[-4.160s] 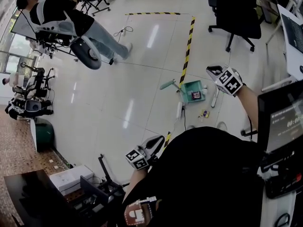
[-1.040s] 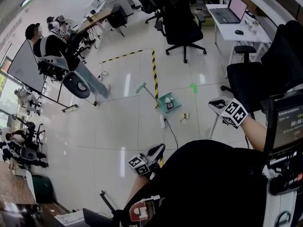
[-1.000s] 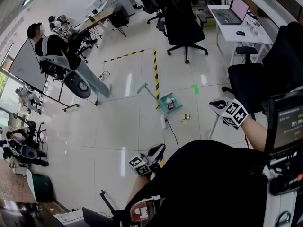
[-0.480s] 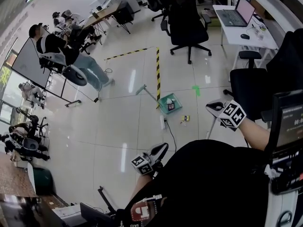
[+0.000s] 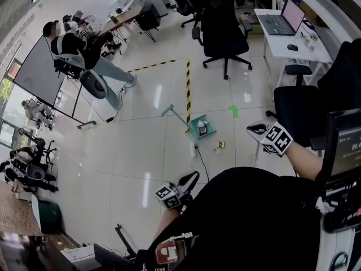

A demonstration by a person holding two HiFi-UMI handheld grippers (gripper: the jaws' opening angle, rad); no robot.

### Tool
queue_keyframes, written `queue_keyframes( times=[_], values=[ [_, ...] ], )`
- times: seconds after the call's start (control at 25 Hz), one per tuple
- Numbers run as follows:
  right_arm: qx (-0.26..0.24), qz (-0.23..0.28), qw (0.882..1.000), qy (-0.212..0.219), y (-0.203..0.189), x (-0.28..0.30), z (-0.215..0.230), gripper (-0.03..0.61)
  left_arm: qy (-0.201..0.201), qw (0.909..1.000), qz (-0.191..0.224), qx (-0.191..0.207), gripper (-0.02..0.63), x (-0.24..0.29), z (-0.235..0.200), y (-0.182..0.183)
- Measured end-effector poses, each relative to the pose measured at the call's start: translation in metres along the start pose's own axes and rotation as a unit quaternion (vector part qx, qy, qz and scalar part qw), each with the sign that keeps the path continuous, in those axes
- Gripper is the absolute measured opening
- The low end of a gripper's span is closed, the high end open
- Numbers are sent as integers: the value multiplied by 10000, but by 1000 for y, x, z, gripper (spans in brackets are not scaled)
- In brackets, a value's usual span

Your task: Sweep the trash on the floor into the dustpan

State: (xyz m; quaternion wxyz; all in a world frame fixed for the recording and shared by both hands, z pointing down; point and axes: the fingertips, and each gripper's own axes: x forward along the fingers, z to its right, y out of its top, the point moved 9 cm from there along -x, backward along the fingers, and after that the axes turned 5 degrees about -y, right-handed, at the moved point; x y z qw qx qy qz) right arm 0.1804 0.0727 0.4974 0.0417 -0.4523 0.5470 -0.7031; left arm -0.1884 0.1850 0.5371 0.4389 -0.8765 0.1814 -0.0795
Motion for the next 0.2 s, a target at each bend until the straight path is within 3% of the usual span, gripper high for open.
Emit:
queue_keyframes(
  times=[0.2],
  values=[
    [-2,13,10000,-61,1,1,4,0,-29,10000,39,-9,0,2,0,7]
  ],
)
